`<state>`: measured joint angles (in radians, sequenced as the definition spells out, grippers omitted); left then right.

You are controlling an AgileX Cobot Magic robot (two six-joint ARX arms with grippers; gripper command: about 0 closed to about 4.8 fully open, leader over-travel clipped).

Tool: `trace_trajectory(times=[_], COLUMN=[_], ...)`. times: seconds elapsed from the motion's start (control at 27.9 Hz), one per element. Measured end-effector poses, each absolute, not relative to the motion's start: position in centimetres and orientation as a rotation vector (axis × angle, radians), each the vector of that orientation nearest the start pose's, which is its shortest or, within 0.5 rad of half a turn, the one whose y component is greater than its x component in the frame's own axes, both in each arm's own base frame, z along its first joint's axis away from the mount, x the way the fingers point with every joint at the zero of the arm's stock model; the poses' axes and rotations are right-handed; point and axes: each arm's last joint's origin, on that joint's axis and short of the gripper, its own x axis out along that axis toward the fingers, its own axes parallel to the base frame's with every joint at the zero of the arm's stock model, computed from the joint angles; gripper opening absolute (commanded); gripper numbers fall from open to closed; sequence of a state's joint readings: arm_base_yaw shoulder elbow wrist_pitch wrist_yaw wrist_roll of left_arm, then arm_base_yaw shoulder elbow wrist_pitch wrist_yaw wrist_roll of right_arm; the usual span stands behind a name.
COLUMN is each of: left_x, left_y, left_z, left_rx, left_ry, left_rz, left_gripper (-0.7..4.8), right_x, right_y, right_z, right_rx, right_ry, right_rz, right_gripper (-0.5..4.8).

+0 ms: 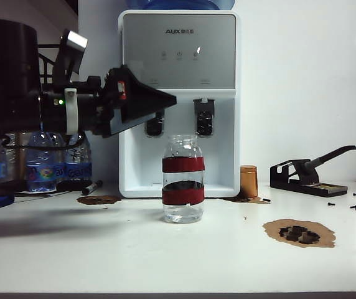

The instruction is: Pick up the water bottle with two loops of red belts, then reach the front water dispenser and gently press the gray-black baffle horizontally to get a little water.

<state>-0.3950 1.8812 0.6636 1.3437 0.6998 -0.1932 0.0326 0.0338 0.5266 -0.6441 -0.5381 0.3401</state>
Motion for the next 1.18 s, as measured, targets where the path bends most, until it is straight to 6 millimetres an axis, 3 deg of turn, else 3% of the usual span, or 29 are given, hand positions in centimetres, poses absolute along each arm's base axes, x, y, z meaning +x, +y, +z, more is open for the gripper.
trace_trajectory(times=[0.22,0.43,0.75,1.18], left_x=[29.6,29.2,31.5,32.1], left_y=[-15.1,-16.4,-17.2,-18.7], left_z=[15.1,14.3,12.1,10.1], left_rx=[-0.117,-0.043,-0.013,-0.011], left_ry=[0.013,0.025,0.056,0.106], left_rz=[-1.107,-1.050,-0.995,-1.025], left_gripper=[4.79,4.79,4.79,4.79], right_x=[2.4,2.2,1.1,2.3], right_y=[1.5,1.4,1.3,1.2], right_z=[28.2,28.4,30.7,31.7], right_rx=[0.332,0.340,0.281,0.222], right_ry=[0.209,0.259,0.218,0.282], right_rz=[0.503,0.493,0.458,0.392], right_gripper=[-0.02,-0.02,-0.02,-0.02])
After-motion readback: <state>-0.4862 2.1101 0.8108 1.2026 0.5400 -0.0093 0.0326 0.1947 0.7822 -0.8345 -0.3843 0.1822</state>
